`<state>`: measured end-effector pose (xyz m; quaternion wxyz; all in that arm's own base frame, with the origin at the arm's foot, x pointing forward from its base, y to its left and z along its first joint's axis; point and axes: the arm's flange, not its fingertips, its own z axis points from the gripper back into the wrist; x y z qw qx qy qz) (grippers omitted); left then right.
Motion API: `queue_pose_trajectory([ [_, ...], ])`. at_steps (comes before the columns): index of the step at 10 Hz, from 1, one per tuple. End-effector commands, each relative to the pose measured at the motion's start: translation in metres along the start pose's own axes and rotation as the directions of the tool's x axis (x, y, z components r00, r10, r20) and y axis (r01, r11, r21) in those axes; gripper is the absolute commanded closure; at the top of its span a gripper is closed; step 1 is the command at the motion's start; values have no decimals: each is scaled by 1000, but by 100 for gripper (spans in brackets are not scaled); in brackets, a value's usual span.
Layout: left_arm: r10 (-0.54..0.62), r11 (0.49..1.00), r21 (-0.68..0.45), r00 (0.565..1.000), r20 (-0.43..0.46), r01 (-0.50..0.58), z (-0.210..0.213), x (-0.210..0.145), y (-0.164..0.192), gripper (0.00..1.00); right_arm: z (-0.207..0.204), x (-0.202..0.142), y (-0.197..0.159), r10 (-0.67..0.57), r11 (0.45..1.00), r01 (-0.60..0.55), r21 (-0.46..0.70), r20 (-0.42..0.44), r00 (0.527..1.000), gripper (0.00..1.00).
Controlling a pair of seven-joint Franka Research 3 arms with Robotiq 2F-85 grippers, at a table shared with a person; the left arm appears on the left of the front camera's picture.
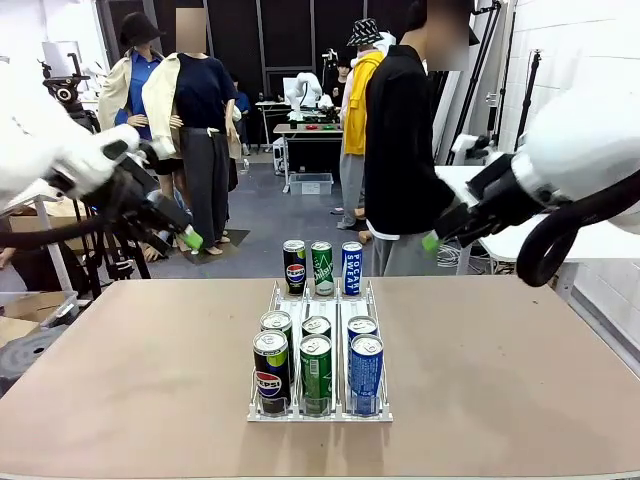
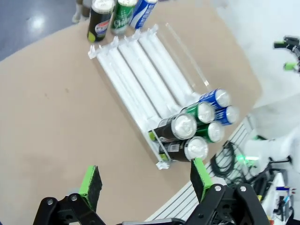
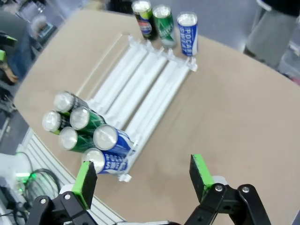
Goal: Retrieve and hand over the desired beverage to the person.
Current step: Pick up a can of the same type that the person held from the Automatic Can Dispenser.
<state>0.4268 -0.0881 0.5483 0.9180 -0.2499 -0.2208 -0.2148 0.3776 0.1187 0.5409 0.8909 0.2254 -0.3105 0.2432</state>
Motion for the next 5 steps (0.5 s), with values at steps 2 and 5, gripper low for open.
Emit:
queue_pose_trajectory([
  [2, 78, 981, -189, 984, 158, -47, 41, -47, 40, 0, 48, -46, -6, -44, 984, 20, 175, 135, 990, 0],
  [5, 114, 941, -339, 954, 277, -14, 61, -86, 80, 0, 94, -89, -37, -102, 954, 25, 300, 245, 964, 0],
])
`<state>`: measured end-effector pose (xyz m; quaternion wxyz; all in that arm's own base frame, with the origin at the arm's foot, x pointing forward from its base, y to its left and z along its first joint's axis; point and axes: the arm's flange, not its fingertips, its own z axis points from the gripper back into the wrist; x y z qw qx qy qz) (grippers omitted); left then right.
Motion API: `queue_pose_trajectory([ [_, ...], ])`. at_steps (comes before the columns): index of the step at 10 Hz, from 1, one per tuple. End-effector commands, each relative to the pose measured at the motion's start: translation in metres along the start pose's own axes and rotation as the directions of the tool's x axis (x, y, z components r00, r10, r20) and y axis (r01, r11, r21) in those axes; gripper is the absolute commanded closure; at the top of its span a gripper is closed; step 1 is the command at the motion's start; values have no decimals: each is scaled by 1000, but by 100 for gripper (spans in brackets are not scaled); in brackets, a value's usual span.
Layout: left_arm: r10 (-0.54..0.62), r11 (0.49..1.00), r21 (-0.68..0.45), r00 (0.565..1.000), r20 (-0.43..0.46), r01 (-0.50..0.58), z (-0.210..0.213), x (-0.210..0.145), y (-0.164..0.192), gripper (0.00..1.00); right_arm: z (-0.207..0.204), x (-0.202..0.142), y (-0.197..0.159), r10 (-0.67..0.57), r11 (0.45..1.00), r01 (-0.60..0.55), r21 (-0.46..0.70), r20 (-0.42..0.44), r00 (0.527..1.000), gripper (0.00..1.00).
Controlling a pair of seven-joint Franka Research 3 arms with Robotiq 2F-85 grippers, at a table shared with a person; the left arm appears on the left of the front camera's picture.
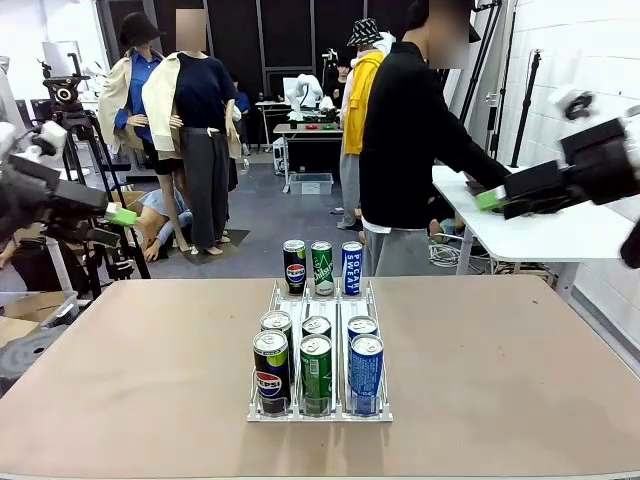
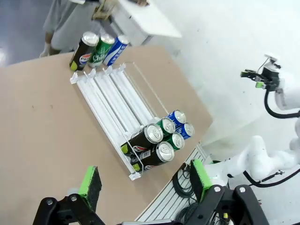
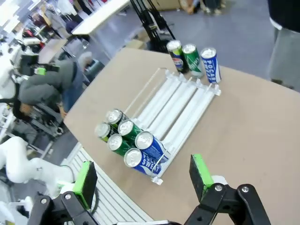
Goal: Retrieve and hand over the desired beverage to the person.
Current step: Pick up a can of the same type that the person held from the Automatic Can Dispenser.
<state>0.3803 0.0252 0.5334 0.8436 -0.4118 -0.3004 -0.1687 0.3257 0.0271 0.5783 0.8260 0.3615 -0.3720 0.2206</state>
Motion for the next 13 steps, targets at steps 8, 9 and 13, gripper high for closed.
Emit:
queue_pose_trajectory([
  [8, -72, 950, -285, 976, 207, 130, 58, -9, 72, 0, 74, -112, -133, -306, 923, 258, 286, 135, 942, 0],
  [9, -46, 956, -276, 980, 195, 100, 60, -11, 84, 0, 73, -118, -142, -324, 909, 267, 319, 141, 935, 0],
  [13, 64, 969, -248, 968, 244, -1, 72, -32, 119, 0, 63, -106, -152, -294, 910, 230, 345, 146, 945, 0],
])
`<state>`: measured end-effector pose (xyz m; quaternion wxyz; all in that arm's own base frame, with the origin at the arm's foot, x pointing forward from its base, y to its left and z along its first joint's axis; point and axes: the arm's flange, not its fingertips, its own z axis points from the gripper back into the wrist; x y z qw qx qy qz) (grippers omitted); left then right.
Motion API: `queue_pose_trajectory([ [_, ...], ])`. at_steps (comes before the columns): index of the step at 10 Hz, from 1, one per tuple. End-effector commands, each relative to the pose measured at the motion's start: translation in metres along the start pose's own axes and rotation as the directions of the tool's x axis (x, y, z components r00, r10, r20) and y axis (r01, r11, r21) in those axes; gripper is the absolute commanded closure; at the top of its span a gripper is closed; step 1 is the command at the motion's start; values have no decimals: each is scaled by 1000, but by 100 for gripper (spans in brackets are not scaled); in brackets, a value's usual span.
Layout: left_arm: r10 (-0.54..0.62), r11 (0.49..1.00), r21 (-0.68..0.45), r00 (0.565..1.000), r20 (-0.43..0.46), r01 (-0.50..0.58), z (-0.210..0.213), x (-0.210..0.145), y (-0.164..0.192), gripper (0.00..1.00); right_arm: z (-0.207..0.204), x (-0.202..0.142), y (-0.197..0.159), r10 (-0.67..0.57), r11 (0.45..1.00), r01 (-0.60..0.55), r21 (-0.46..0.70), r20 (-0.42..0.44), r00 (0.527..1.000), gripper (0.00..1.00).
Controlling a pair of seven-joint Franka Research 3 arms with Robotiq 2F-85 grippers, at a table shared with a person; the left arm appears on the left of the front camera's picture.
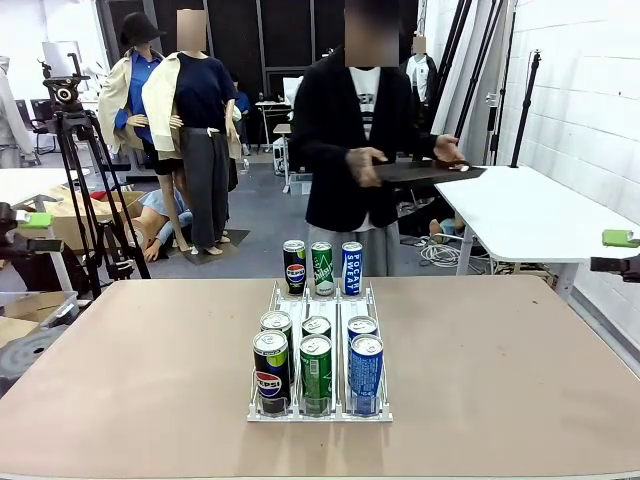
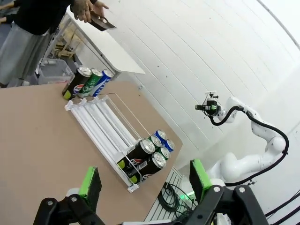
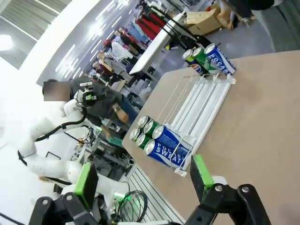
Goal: Retrieve and hand over the desired beverage to the person.
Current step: Pick up a can of the same type that the person held from the Automatic Can Dispenser.
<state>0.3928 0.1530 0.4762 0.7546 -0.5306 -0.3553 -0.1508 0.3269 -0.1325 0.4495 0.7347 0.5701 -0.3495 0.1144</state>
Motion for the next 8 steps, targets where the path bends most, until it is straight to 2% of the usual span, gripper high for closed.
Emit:
queue_pose_trajectory([
  [1, -2, 1000, -6, 998, 69, 2, 8, -5, 1, 0, -3, 7, 9, 41, 999, -41, -11, -9, 999, 0],
  [3, -8, 999, -35, 997, 71, 10, 10, -5, -4, 0, -5, 3, 3, 10, 1000, -10, -3, -14, 1000, 0],
  [4, 17, 1000, 15, 999, 37, -18, 12, -3, 5, 0, -5, 3, 3, 10, 1000, -10, -3, -14, 1000, 0],
  [8, 17, 1000, 15, 999, 37, -18, 12, -3, 5, 0, -5, 3, 3, 10, 1000, -10, -3, -14, 1000, 0],
])
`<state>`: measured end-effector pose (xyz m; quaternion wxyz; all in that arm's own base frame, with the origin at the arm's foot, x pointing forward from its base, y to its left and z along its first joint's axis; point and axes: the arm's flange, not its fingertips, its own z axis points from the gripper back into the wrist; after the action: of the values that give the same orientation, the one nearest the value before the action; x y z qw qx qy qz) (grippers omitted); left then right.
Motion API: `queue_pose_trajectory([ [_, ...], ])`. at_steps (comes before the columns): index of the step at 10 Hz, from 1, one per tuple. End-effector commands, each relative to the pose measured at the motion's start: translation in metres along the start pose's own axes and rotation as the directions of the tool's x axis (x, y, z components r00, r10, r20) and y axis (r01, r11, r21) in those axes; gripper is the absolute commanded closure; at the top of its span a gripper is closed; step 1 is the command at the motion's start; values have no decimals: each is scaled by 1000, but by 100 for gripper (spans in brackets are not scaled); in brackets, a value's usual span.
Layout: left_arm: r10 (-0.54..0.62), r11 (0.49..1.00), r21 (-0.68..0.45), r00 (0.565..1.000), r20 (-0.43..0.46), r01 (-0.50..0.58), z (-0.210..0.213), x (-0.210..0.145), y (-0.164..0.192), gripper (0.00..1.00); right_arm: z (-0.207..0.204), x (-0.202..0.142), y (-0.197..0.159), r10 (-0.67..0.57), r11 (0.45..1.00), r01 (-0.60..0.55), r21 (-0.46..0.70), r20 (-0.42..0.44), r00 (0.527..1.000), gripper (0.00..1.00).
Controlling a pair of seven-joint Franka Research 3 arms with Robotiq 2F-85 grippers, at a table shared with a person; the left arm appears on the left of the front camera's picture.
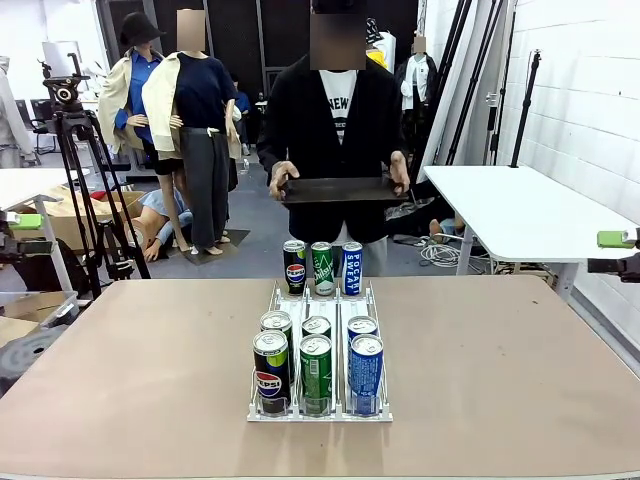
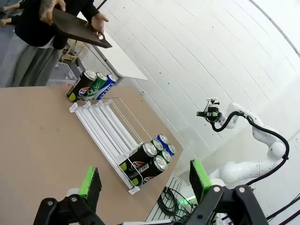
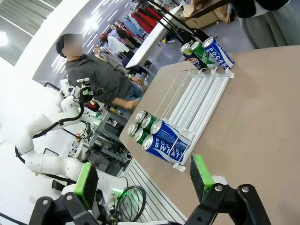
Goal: Retrieve and hand over the desired beverage to the person.
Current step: Pick up a can of the same type that the person held from the Automatic Can Dispenser.
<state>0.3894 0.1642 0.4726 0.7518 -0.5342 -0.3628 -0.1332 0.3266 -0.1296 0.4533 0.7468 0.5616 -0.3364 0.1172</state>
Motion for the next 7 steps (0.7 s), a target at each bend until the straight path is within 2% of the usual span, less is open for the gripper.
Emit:
queue_pose_trajectory([
  [1, -3, 1000, 9, 1000, 4, 3, 2, 0, 0, 0, -3, 1, -1, 17, 1000, -18, 17, 19, 1000, 0],
  [7, -3, 1000, 9, 1000, 4, 3, 2, 0, 0, 0, -3, 1, -1, 17, 1000, -18, 17, 19, 1000, 0],
])
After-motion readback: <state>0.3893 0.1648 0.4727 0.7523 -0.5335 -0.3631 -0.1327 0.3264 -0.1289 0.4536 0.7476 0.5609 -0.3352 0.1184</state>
